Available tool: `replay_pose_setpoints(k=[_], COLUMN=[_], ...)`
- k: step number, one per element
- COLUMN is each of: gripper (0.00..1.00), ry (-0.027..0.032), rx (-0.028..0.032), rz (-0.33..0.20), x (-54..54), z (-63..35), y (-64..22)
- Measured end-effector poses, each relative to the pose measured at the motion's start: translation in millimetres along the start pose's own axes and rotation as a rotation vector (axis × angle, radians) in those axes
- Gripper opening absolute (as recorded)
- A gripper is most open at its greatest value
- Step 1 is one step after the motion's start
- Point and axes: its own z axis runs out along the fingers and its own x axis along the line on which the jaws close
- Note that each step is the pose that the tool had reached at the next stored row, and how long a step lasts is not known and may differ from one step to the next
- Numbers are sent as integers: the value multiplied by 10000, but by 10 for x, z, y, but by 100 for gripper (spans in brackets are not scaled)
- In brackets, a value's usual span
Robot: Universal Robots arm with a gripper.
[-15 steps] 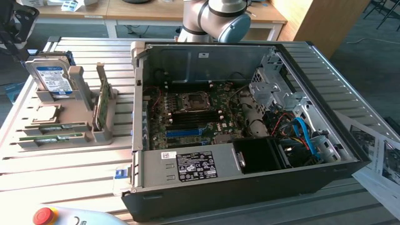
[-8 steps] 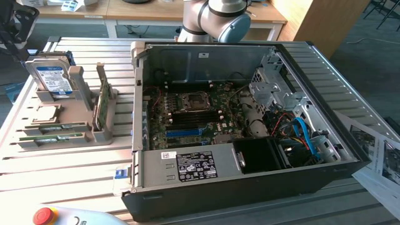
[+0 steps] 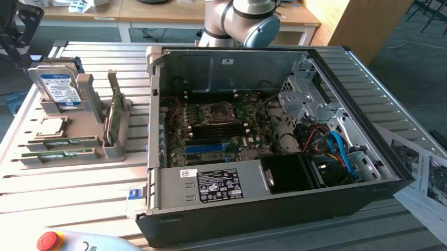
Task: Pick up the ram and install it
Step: 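Pick up the ram and move it above insertion slot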
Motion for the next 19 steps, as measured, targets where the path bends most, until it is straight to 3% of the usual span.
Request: replay_pose_setpoints(k=[19], gripper=[11], ry=[143], rx=[-74], rz=[-3171], x=[0], z=[0], y=[0])
